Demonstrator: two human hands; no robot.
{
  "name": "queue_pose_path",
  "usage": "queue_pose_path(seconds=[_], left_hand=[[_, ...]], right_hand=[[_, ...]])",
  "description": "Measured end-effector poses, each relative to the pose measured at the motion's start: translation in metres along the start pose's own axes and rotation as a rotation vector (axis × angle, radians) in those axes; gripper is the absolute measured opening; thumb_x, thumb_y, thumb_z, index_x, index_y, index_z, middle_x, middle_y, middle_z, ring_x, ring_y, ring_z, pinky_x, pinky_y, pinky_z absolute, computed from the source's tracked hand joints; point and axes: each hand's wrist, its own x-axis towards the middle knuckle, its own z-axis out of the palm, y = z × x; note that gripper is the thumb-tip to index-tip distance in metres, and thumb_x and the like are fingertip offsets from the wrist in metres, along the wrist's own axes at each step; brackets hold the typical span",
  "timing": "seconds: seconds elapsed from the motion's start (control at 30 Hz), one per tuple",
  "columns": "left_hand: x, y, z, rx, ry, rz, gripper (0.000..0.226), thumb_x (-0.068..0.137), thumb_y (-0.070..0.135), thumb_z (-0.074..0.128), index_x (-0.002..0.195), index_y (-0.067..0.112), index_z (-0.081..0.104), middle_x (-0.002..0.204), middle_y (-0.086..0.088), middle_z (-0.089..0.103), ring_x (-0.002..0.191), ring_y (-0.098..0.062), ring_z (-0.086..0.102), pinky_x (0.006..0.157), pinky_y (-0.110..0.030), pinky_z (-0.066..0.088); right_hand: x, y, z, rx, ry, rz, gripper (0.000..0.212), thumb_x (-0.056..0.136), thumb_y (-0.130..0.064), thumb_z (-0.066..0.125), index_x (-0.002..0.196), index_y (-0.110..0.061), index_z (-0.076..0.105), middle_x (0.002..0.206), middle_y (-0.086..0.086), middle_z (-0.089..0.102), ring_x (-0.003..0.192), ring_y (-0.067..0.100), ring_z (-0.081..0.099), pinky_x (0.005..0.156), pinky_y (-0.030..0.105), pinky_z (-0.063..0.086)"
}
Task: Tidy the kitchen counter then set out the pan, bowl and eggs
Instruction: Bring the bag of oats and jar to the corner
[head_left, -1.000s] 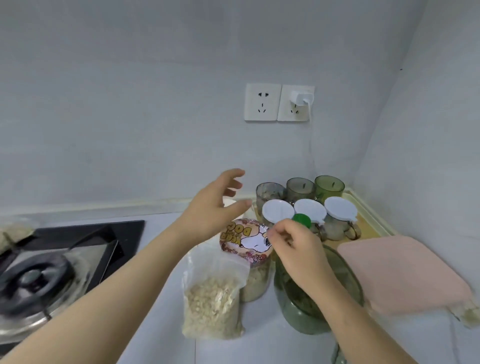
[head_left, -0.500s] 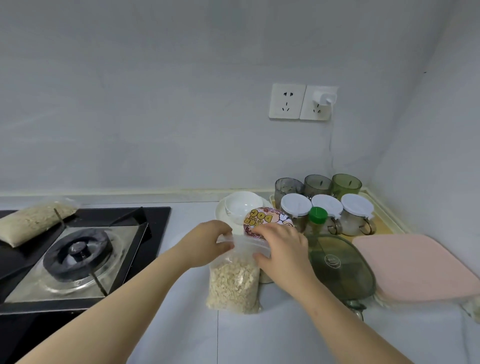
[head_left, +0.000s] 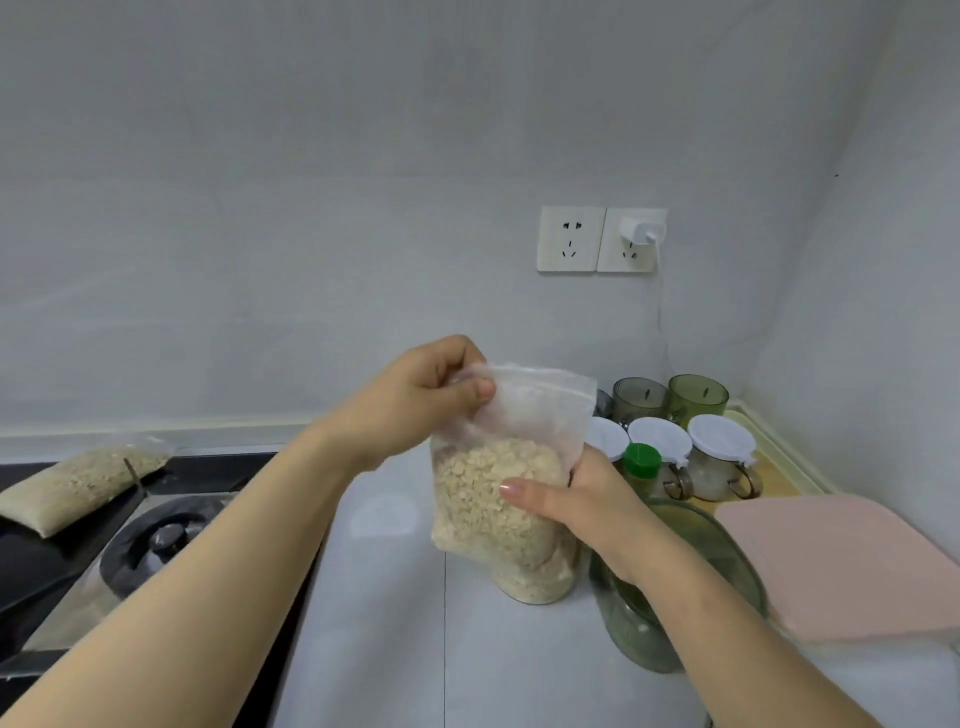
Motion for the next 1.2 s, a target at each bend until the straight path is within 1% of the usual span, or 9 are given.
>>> queue_pose_path(seconds=[0.2, 0.37, 0.47, 0.53, 0.63, 0.77, 0.93, 1.07, 1.2], left_hand=[[0.046, 0.040, 0.017, -0.032, 0.037, 0.122, 0.020, 0.090, 0.004, 0.056, 0.073, 0.013, 0.054, 0.058, 0.005, 0.056, 0.045, 0.001, 0.050, 0.046, -0.015, 0.042], [0.087, 0.046, 0.049, -0.159, 0.118, 0.118, 0.009, 0.088, 0.011, 0.062, 0.088, 0.020, 0.059, 0.085, -0.003, 0.062, 0.078, -0.019, 0.060, 0.070, -0.027, 0.052], [0.117, 0.047, 0.074, -0.343, 0.133, 0.009, 0.052, 0.088, 0.019, 0.063, 0.132, 0.024, 0.037, 0.119, 0.002, 0.054, 0.108, -0.019, 0.057, 0.091, -0.035, 0.049], [0.132, 0.046, 0.091, -0.393, 0.070, -0.067, 0.070, 0.087, 0.024, 0.063, 0.143, 0.023, 0.021, 0.132, -0.002, 0.048, 0.116, -0.021, 0.053, 0.094, -0.036, 0.046], [0.155, 0.042, 0.121, -0.369, -0.067, -0.107, 0.069, 0.089, 0.023, 0.062, 0.144, 0.020, 0.020, 0.117, 0.001, 0.056, 0.105, -0.015, 0.058, 0.088, -0.033, 0.046], [0.185, 0.036, 0.152, -0.306, -0.156, -0.130, 0.045, 0.093, 0.025, 0.056, 0.134, 0.020, 0.037, 0.097, 0.010, 0.053, 0.099, -0.015, 0.058, 0.079, -0.029, 0.048], [0.227, 0.010, 0.191, -0.123, -0.172, -0.113, 0.031, 0.093, 0.018, 0.053, 0.124, 0.013, 0.051, 0.091, 0.004, 0.055, 0.092, -0.016, 0.054, 0.072, -0.022, 0.044], [0.249, -0.014, 0.218, 0.034, -0.128, -0.093, 0.028, 0.094, 0.016, 0.049, 0.122, 0.013, 0.055, 0.108, 0.000, 0.057, 0.097, -0.014, 0.051, 0.084, -0.023, 0.041], [0.261, -0.037, 0.244, 0.222, -0.192, -0.025, 0.036, 0.096, 0.018, 0.047, 0.132, 0.015, 0.048, 0.136, -0.001, 0.048, 0.122, -0.017, 0.047, 0.098, -0.023, 0.035]], right_hand=[[0.015, -0.036, -0.034, 0.108, 0.230, 0.015, 0.007, 0.082, -0.015, 0.066, 0.085, -0.022, 0.066, 0.086, -0.004, 0.073, 0.090, 0.014, 0.068, 0.086, 0.033, 0.051], [0.026, -0.039, -0.083, 0.044, 0.463, 0.020, 0.011, 0.086, -0.020, 0.064, 0.076, -0.019, 0.069, 0.076, -0.003, 0.073, 0.084, 0.021, 0.067, 0.087, 0.038, 0.051], [0.029, -0.036, -0.118, 0.167, 0.607, 0.078, 0.013, 0.088, -0.023, 0.062, 0.087, -0.011, 0.067, 0.088, 0.009, 0.071, 0.080, 0.022, 0.067, 0.071, 0.032, 0.053], [0.033, -0.035, -0.139, 0.278, 0.680, 0.107, 0.020, 0.089, -0.025, 0.061, 0.099, -0.008, 0.065, 0.093, 0.011, 0.070, 0.085, 0.024, 0.067, 0.069, 0.032, 0.053], [0.041, -0.031, -0.175, 0.198, 0.823, 0.089, 0.030, 0.090, -0.029, 0.060, 0.106, -0.004, 0.063, 0.103, 0.012, 0.068, 0.096, 0.026, 0.065, 0.085, 0.034, 0.051], [0.047, -0.024, -0.226, 0.004, 0.931, 0.098, 0.021, 0.090, -0.031, 0.060, 0.081, -0.012, 0.059, 0.087, 0.004, 0.062, 0.086, 0.022, 0.059, 0.070, 0.028, 0.046], [0.054, 0.009, -0.281, -0.006, 1.079, 0.139, 0.021, 0.090, -0.028, 0.059, 0.071, -0.019, 0.060, 0.078, 0.001, 0.064, 0.089, 0.026, 0.062, 0.086, 0.034, 0.048], [0.067, 0.050, -0.309, 0.021, 1.151, 0.208, 0.023, 0.089, -0.034, 0.058, 0.073, -0.018, 0.062, 0.084, 0.006, 0.067, 0.092, 0.032, 0.065, 0.089, 0.048, 0.052], [0.084, 0.089, -0.319, 0.028, 1.175, 0.272, 0.023, 0.091, -0.023, 0.055, 0.075, -0.009, 0.064, 0.074, 0.007, 0.063, 0.079, 0.028, 0.062, 0.078, 0.043, 0.052]])
